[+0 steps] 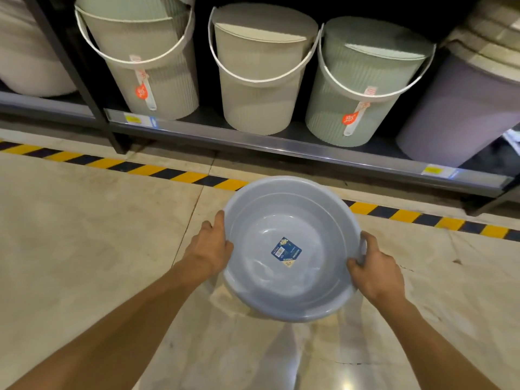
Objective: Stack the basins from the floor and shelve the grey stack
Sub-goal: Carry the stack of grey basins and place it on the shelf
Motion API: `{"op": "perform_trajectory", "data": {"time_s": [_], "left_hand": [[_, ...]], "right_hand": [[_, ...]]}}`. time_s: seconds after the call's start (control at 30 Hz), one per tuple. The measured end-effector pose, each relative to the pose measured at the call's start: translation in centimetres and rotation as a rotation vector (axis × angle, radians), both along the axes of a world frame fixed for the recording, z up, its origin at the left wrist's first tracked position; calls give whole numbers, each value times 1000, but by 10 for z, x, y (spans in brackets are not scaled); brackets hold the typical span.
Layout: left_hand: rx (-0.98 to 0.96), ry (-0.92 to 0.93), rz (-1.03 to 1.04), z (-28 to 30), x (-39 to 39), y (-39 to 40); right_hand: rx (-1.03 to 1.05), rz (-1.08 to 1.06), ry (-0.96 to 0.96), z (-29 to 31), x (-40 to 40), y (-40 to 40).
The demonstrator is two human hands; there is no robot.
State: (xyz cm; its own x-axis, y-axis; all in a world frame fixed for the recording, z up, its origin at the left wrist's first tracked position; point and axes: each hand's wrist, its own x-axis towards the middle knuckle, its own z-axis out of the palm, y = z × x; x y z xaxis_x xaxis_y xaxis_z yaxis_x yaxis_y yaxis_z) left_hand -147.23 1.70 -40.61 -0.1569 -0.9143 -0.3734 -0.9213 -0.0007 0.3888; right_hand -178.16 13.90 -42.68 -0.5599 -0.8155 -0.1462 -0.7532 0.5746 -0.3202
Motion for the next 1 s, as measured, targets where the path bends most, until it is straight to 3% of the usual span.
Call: {"op": "perform_trajectory", "data": {"time_s": [0.27,0.57,0.77,1.0], "left_hand": [[62,143,30,-8,-5,4],[8,295,105,19,13,-2],[-37,332,177,157,56,-9],[-148,297,308,427,144,1]], "right_hand": [[-49,-10,-299,-14,-2,-7],[-158,-5,-324,21,9,-30],[-177,117,-292,164,32,-58],[-204,315,-301,447,110,-101]]}}
